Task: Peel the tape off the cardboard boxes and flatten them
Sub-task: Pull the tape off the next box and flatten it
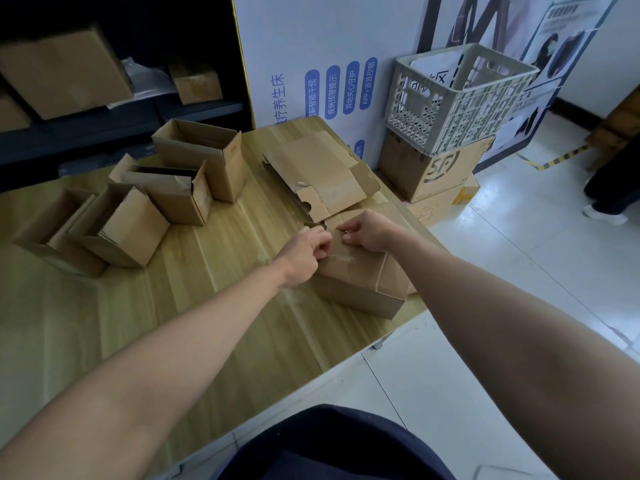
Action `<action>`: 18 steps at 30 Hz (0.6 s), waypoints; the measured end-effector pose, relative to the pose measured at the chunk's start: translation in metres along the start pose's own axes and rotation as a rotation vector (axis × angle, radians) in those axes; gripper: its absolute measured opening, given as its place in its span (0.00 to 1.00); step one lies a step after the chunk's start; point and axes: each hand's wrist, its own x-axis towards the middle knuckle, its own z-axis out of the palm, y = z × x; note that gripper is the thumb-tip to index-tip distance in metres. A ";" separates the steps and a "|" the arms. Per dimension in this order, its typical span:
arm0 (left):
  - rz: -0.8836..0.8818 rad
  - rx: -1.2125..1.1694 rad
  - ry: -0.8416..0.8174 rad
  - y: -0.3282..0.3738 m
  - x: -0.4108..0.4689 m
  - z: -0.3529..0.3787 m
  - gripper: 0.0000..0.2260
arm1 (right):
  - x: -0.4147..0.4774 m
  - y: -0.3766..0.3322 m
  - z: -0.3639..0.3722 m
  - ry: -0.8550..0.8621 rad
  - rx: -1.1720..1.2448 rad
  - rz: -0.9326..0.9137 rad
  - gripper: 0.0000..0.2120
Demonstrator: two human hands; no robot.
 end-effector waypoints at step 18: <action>-0.120 -0.264 -0.110 0.011 -0.002 0.002 0.13 | -0.004 -0.003 0.003 -0.041 -0.006 0.031 0.17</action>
